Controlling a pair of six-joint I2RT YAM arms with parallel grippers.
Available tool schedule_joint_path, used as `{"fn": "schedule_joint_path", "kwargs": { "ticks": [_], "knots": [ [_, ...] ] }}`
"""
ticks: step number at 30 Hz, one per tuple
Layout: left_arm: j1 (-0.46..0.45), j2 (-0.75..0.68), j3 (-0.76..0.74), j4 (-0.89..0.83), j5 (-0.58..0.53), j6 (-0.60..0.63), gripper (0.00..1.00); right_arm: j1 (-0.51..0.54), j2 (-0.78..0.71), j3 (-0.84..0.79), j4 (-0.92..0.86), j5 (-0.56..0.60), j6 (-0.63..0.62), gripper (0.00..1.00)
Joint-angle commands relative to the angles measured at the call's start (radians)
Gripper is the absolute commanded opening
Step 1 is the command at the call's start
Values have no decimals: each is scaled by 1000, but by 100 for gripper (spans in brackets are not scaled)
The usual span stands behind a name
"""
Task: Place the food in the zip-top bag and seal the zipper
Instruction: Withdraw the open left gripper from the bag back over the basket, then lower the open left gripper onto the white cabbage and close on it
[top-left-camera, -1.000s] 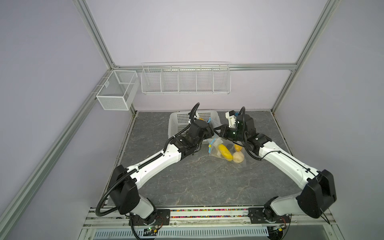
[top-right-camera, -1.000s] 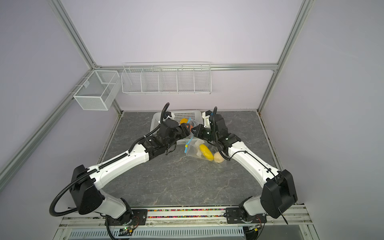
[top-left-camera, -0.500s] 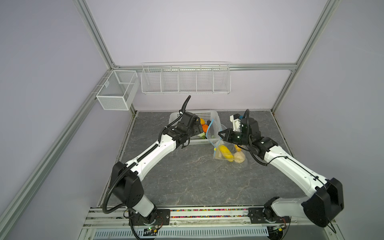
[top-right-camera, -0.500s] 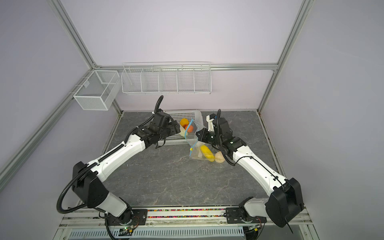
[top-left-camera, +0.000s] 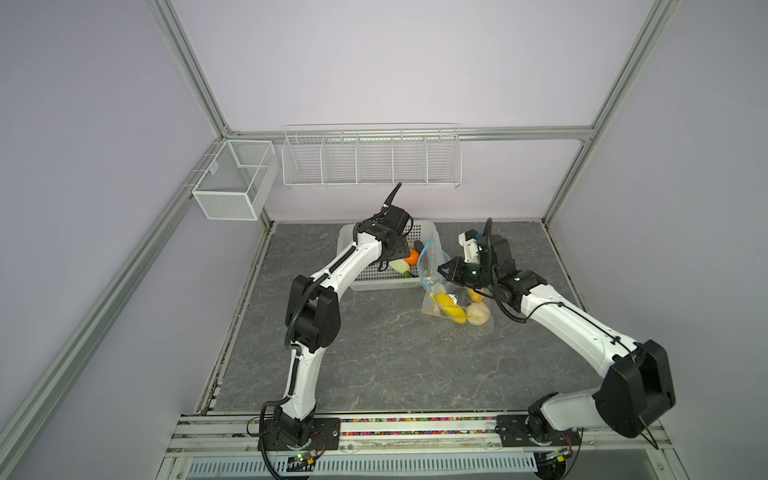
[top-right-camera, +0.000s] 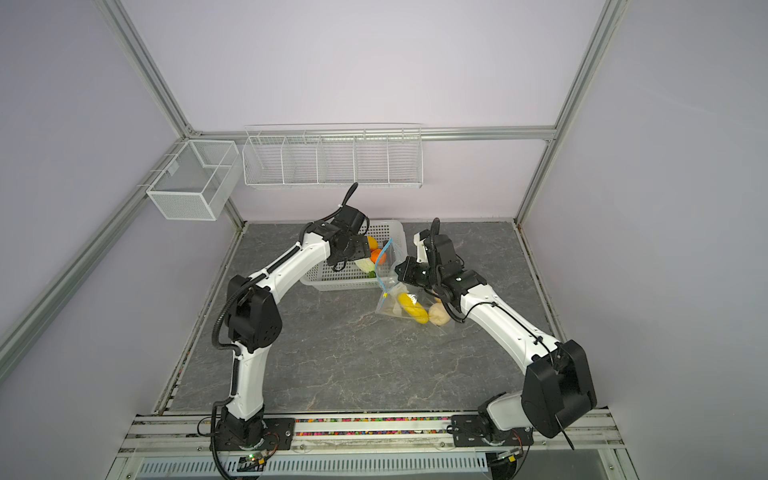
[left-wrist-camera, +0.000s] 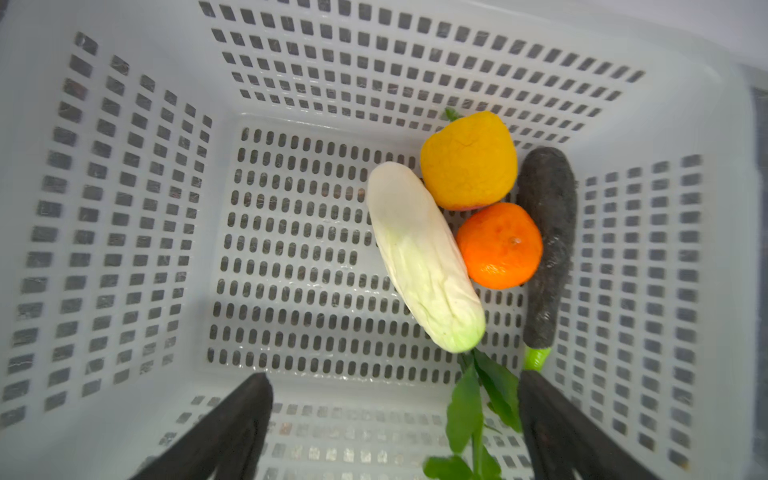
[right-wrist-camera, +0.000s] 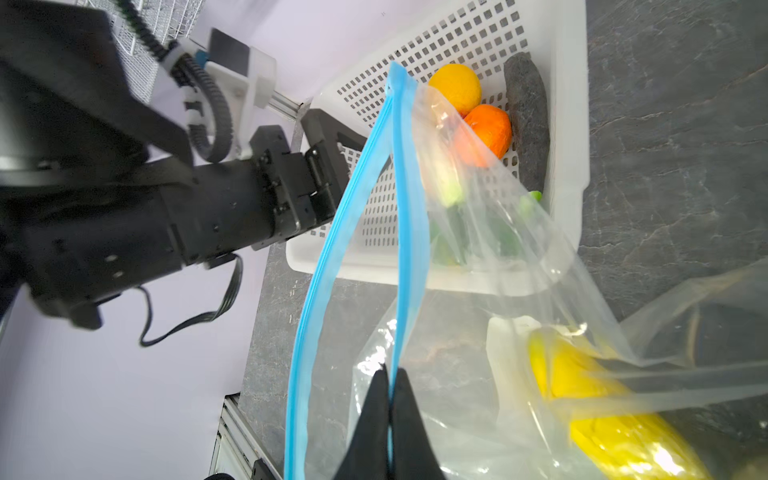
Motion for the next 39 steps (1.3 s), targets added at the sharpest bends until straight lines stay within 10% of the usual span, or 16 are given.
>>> {"fn": "schedule_joint_path", "kwargs": {
  "ticks": [1,12,39],
  "knots": [
    [32,43,46,-80,15,0,90,-14,2,-27,19,-24,-9,6],
    [62,-13,-59,17,94,1,90,-26,39,-12,29,-37,0,6],
    [73,310,217,3,315,-10,76,-72,121,19,56,-108,-12,6]
  ]
}}
